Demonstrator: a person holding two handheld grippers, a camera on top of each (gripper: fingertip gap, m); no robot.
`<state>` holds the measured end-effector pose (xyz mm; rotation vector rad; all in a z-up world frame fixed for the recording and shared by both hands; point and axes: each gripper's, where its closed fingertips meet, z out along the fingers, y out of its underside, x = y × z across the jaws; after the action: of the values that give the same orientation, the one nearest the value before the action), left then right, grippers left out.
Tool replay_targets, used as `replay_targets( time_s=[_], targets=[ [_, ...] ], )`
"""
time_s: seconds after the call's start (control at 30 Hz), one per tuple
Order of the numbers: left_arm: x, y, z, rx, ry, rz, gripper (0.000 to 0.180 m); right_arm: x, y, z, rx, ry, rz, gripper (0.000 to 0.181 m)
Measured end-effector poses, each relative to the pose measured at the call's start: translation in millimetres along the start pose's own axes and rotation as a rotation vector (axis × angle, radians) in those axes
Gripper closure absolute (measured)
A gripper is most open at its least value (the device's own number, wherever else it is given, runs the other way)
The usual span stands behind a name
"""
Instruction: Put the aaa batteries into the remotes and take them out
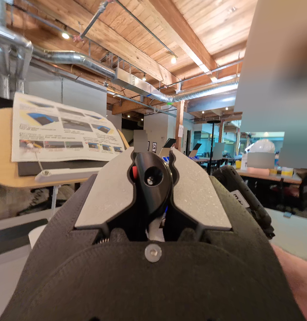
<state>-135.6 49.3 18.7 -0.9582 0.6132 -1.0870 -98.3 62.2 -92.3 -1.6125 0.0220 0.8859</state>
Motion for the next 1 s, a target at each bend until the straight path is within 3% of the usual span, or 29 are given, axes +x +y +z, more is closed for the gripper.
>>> replay_targets(
  time_s=[0.03,0.27,0.43,0.6,0.77,0.9,1.0],
  targets=[
    [-9,0,-3,0.009,-0.015,-0.045,0.143,-4,2,2,-0.018,-0.011,-0.009,0.123],
    [-33,-7,-11,0.108,0.029,-0.359,0.145,-7,0,-6,-0.031,-0.012,-0.019,0.127],
    [-41,-4,-13,0.128,0.035,-0.458,0.145,-15,3,-8,-0.059,-0.070,-0.011,0.139],
    [-43,0,-13,0.134,0.065,-0.544,0.145,-19,0,-8,-0.050,-0.086,-0.024,0.138],
    [-49,4,-14,0.138,0.068,-0.615,0.145,-20,-1,-12,-0.051,-0.162,0.026,0.149],
    [-52,9,-13,0.101,0.066,-0.634,0.145,-12,1,-15,-0.103,-0.129,-0.062,0.135],
    [-53,17,-10,0.047,0.073,-0.672,0.145,-4,-5,-20,-0.149,-0.045,-0.305,0.122]
  ],
)
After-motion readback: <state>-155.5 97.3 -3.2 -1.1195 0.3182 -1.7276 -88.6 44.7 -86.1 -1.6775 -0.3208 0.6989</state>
